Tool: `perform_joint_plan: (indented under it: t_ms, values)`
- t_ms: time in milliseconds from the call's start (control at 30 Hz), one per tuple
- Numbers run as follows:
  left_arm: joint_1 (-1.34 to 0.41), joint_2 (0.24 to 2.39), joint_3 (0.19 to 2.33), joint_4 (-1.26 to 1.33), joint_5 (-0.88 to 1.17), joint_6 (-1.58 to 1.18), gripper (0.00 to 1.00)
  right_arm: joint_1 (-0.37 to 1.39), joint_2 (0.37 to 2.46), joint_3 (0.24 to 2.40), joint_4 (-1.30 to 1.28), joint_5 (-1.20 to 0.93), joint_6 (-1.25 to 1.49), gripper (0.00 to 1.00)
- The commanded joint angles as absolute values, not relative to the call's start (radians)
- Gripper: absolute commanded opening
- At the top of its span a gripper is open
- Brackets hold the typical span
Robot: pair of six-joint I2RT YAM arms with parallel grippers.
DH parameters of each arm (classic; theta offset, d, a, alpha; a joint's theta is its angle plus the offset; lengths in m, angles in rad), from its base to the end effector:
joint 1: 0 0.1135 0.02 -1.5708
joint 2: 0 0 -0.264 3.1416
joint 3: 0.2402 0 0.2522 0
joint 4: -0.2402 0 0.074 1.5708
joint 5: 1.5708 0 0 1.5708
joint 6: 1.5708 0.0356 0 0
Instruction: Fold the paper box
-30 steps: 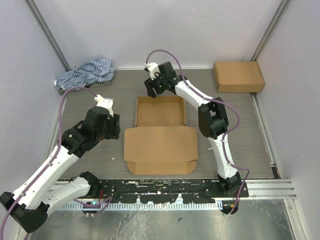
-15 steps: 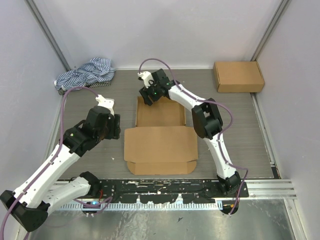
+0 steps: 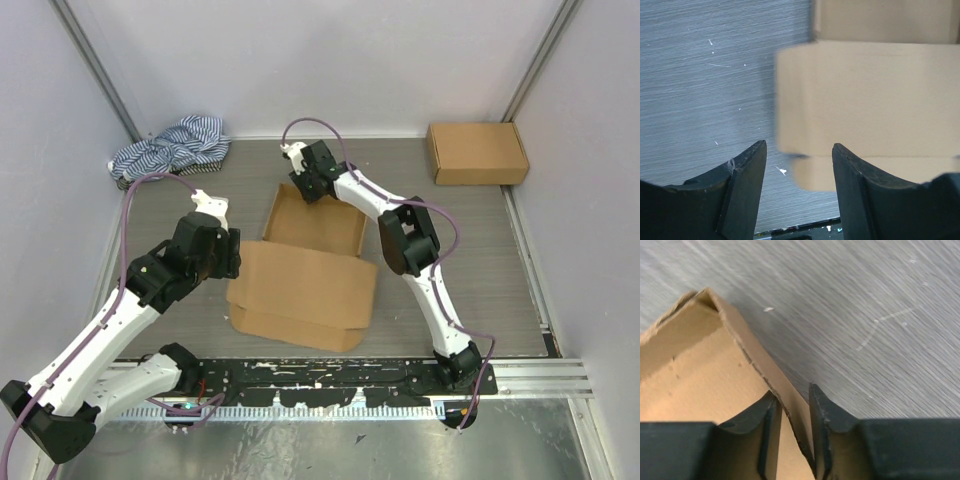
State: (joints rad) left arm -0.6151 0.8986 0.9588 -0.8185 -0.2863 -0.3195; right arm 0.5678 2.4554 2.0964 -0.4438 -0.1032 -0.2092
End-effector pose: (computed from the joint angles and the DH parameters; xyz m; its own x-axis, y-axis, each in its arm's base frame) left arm 0.1488 -0.0928 0.3203 -0.6545 0.0935 -0.7503 0.1902 0.9808 -0.0437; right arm 0.4623 0.2992 0.1722 -0.4696 -0.5446 -0.6949 -0.7082 0.7023 -0.0718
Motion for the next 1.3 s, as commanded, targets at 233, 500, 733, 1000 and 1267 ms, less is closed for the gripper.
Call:
perform_joint_plan:
  t_ms: [233, 500, 733, 1000, 1267]
  values:
    - [-0.616, 0.894, 0.952, -0.818, -0.278, -0.326, 0.62, 0.505, 2.224, 1.844, -0.479, 0.303, 0.083, 0.14]
    - [-0.617, 0.881, 0.951, -0.816, -0.274, -0.324, 0.62, 0.355, 1.905, 1.301, -0.418, 0.081, 0.408, 0.09]
    - [-0.615, 0.880, 0.953, -0.819, -0.284, -0.324, 0.62, 0.632, 1.495, 0.961, -0.267, -0.062, 0.619, 1.00]
    - [-0.615, 0.868, 0.951, -0.820, -0.286, -0.323, 0.62, 0.850, 1.374, 1.131, -0.445, 0.064, 0.433, 1.00]
    - [-0.615, 0.849, 0.949, -0.821, -0.305, -0.326, 0.62, 0.844, 1.617, 1.364, -0.467, 0.266, 0.214, 0.97]
